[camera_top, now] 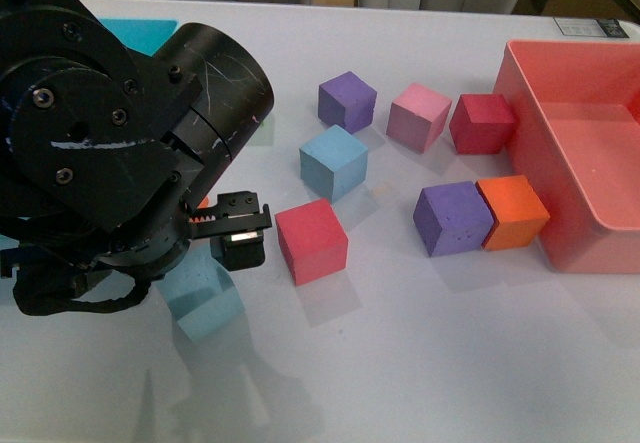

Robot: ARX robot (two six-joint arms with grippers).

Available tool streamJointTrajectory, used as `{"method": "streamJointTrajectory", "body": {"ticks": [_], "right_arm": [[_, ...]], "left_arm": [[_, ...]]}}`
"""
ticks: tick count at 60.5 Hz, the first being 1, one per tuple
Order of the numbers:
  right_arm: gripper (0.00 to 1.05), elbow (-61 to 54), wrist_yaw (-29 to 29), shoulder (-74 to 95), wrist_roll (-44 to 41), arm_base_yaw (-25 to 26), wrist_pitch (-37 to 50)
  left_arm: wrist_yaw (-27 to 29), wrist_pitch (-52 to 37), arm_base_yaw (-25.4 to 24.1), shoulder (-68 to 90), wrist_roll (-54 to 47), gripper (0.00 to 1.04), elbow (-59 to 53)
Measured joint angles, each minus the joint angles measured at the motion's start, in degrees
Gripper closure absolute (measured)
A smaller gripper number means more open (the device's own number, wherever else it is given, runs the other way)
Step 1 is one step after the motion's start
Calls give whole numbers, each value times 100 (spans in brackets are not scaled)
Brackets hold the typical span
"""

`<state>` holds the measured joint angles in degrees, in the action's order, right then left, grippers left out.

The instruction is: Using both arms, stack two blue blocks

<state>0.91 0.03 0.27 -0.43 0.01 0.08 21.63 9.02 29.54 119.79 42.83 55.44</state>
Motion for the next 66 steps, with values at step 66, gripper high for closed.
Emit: {"method": "streamJointTrajectory", "body": {"ticks": [66], "right_arm": [[9,0,0,0,0,0,0]], "left_arm": [[-332,199,208,782,472,9,546]]}}
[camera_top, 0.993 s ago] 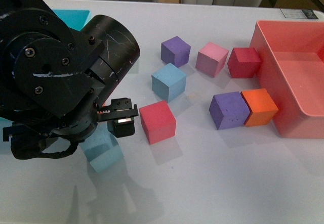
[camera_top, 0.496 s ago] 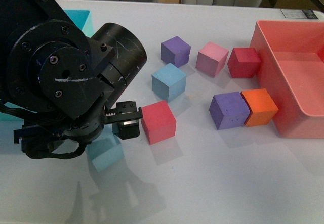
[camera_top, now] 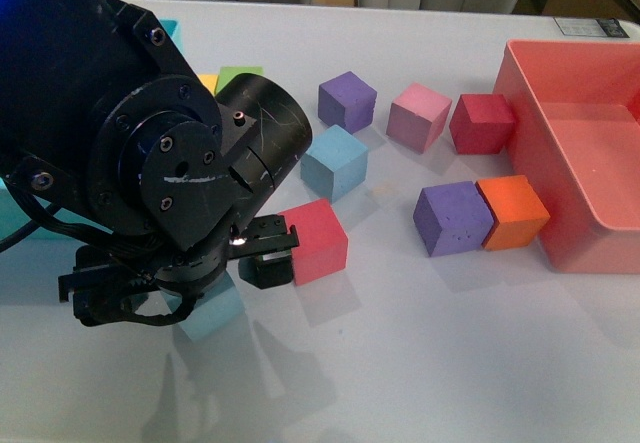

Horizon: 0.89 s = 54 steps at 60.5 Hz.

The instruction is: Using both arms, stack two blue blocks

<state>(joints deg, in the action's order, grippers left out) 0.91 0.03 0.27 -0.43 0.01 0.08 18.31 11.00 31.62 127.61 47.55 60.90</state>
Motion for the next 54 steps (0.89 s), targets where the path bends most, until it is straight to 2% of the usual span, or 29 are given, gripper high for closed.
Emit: {"method": "streamJointTrajectory", "body": {"ticks": [32,54], "right_arm": [[9,0,0,0,0,0,0],[9,0,0,0,0,0,0]], "left_arm": [[-319,-52,2,282,188,9,105],[-313,-48,17,306,205,9,219]]}}
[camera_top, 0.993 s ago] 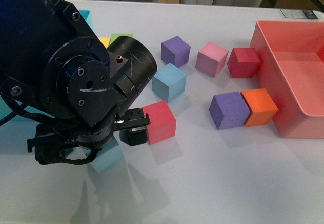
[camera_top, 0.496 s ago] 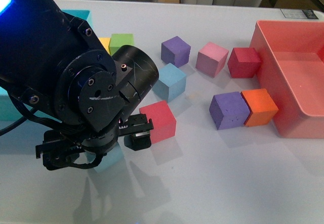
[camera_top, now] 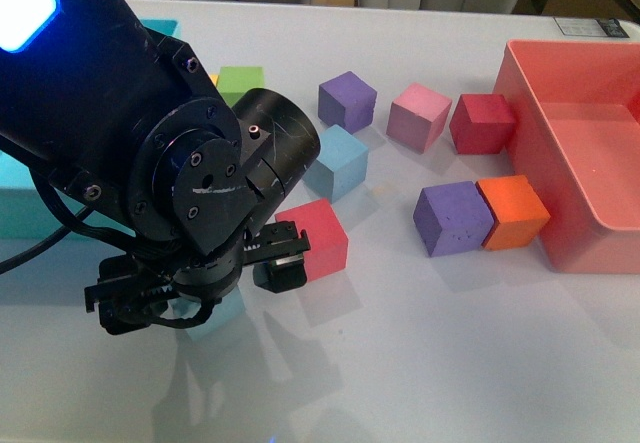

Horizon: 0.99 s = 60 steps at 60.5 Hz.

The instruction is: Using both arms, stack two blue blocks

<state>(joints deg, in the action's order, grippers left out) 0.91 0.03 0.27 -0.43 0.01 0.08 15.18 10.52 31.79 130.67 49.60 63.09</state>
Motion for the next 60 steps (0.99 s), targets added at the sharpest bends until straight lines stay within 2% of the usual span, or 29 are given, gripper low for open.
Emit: {"method": "streamJointTrajectory", "body": {"ticks": [4,7,15,22,34,50,60], "right_arm": [[9,0,0,0,0,0,0],[9,0,0,0,0,0,0],[9,0,0,0,0,0,0],[9,0,0,0,0,0,0],[9,0,0,0,0,0,0],[9,0,0,0,0,0,0],[9,0,0,0,0,0,0]], "left_arm": [[0,0,4,2,-2,13,0],[0,0,4,9,-2,23,0],[15,33,4,26,2,41,0],[79,98,4,26,-9,50,0],[247,450,-7,-205,-212,56,-79],[570,673,-79,-1473,-809,57,-267],[636,879,-94,-1757,-1174,57,28]]}}
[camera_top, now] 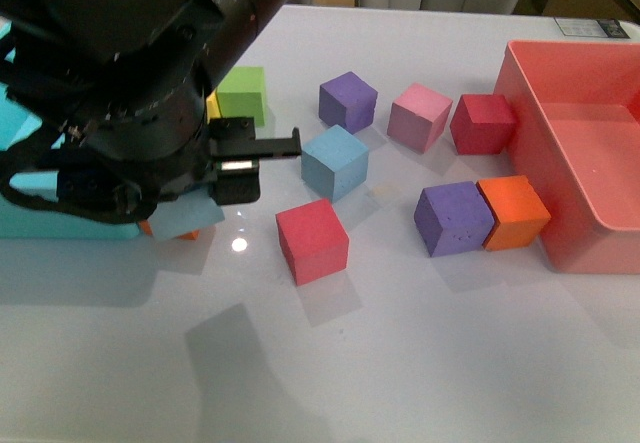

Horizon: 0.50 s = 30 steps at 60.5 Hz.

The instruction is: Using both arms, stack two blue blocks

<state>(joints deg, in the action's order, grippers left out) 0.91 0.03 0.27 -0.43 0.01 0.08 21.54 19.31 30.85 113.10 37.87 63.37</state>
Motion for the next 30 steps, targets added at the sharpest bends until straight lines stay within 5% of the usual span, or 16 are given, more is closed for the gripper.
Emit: {"method": "streamJointTrajectory", "body": {"ticks": [30], "right_arm": [[9,0,0,0,0,0,0]], "left_arm": [[-369,629,380,1322,-1147,58,2520]]}}
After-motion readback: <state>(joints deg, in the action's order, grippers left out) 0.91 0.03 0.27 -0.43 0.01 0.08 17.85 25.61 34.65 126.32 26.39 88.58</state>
